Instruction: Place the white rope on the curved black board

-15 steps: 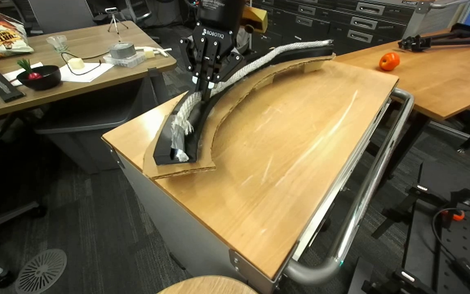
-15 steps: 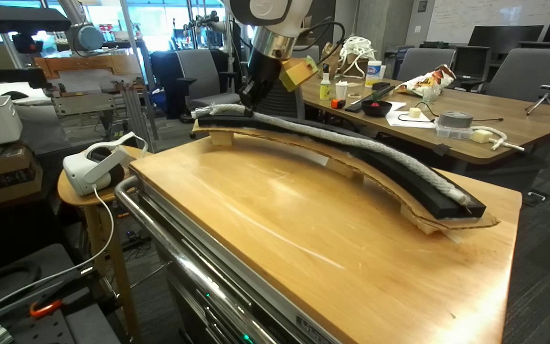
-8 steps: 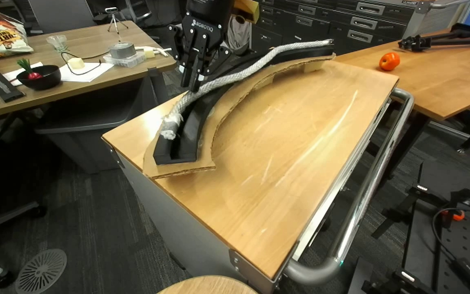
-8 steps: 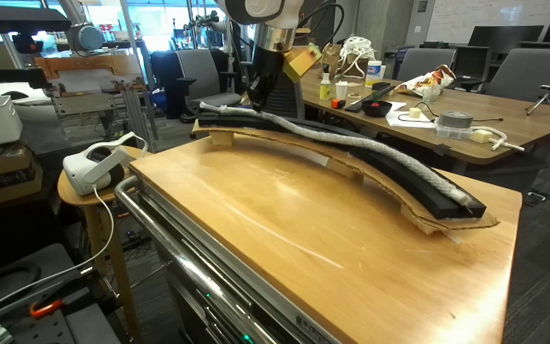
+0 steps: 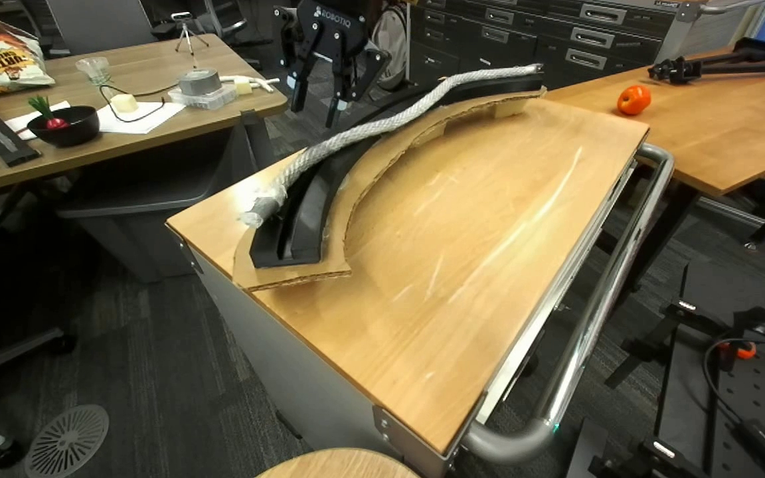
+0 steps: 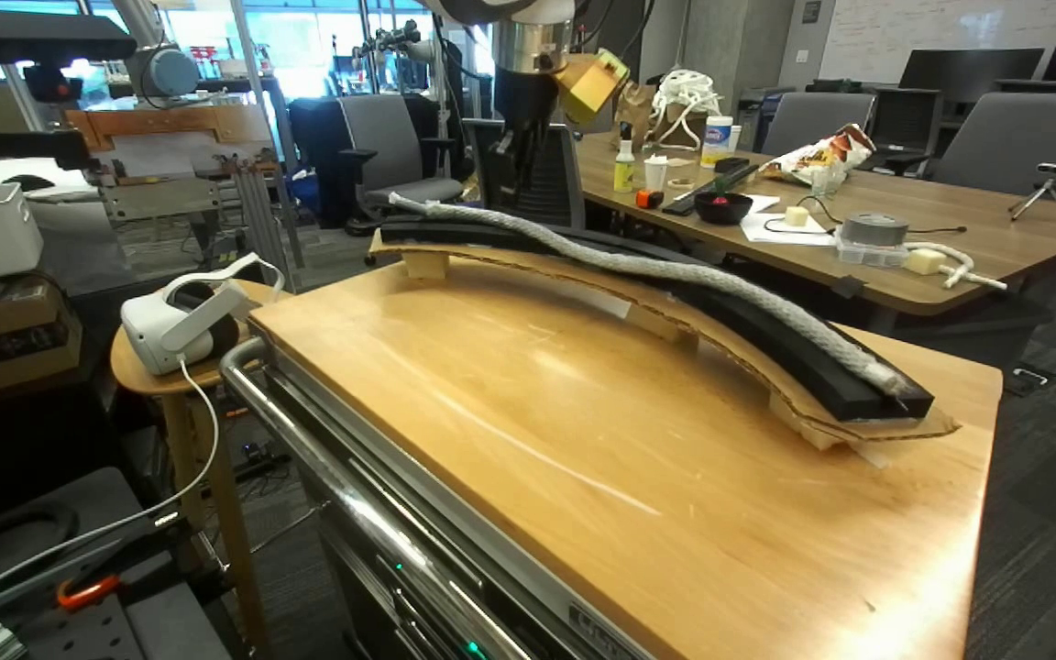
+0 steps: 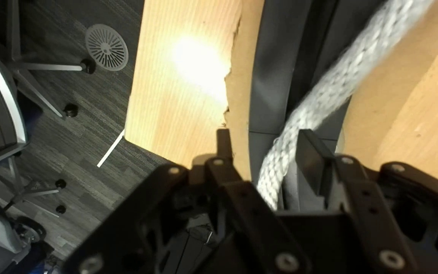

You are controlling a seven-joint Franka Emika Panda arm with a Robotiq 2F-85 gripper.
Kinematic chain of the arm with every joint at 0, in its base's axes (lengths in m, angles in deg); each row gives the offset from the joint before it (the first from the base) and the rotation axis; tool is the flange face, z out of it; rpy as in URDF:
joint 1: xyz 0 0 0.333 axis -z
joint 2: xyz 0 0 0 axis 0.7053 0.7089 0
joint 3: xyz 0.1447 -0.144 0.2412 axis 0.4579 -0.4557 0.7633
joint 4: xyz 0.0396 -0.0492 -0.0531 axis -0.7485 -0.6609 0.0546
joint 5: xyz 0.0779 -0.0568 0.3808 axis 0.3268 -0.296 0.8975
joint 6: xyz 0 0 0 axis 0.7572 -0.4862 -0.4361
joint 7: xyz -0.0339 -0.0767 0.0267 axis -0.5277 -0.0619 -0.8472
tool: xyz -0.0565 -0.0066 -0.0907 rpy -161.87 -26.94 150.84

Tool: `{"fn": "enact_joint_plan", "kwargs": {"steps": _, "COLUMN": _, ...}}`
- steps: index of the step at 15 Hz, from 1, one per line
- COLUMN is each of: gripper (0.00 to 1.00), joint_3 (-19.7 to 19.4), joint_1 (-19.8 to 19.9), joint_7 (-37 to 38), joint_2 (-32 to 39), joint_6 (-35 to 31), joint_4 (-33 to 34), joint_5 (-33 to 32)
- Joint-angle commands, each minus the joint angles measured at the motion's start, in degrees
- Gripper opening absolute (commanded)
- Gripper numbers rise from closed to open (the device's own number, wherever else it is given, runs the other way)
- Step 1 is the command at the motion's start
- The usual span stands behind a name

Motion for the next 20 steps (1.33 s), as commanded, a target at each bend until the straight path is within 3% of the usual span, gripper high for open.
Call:
{"fn": "enact_joint_plan", "kwargs": {"steps": 1, "gripper": 0.8, "joint_3": -2.67, "joint_1": -0.66, "joint_7": 3.37, "joint_2": -5.1, "joint_6": -1.57, "joint_4": -2.89, "joint_5": -7.07}}
{"fn": "enact_joint_plan", "kwargs": {"steps": 4, "gripper": 1.0, "joint_3": -6.27, "joint_1": -1.78, "joint_7": 14.79, "joint_2": -7.73, "joint_6": -0.36, "joint_4": -3.9, "joint_5": -17.78}}
{"fn": "enact_joint_plan", "kwargs": {"steps": 7, "gripper": 1.0, "joint_3": -8.8, "joint_1": -2.04, "joint_7": 25.62, "joint_2": -8.69, "joint_6": 0.49, "joint_4": -4.82, "joint_5": -28.63}}
{"fn": "enact_joint_plan", "kwargs": {"steps": 8, "gripper": 1.0, "joint_3": -6.65, "joint_1": -0.46, "joint_7": 19.85, "joint_2": -6.66, "joint_6": 0.08, "joint_4": -2.97, "joint_5": -23.89}}
{"fn": "enact_joint_plan", "kwargs": {"steps": 10, "gripper": 1.0, "joint_3": -7.5, "joint_1": -0.46, "joint_7": 23.45, "joint_2": -7.13, "joint_6": 0.29, "joint_4": -3.74, "joint_5": -27.11}}
{"fn": "enact_joint_plan", "kwargs": {"steps": 14, "gripper": 1.0, "joint_3": -7.64, "joint_1": -0.37, "joint_7": 26.27, "joint_2": -6.74, "joint_6": -0.83, "joint_4": -4.31, "joint_5": -26.14}}
{"fn": "enact_joint_plan", "kwargs": {"steps": 15, "gripper": 0.88, "joint_3": -7.7, "joint_1": -0.13, "joint_7": 27.4, "joint_2": -6.67, "joint_6": -1.45, "joint_4": -4.78, "joint_5": -25.3}}
{"fn": "enact_joint_plan", "kwargs": {"steps": 16, "gripper": 0.83, "joint_3": -7.73, "joint_1": 0.07, "joint_7": 28.11, "joint_2": -6.61, "joint_6": -1.62, "joint_4": -5.12, "joint_5": -24.99}}
{"fn": "enact_joint_plan", "kwargs": {"steps": 20, "gripper": 1.0, "joint_3": -7.72, "joint_1": 0.8, "joint_7": 31.29, "joint_2": -6.29, "joint_6": -2.4, "joint_4": -6.62, "joint_5": -23.97}}
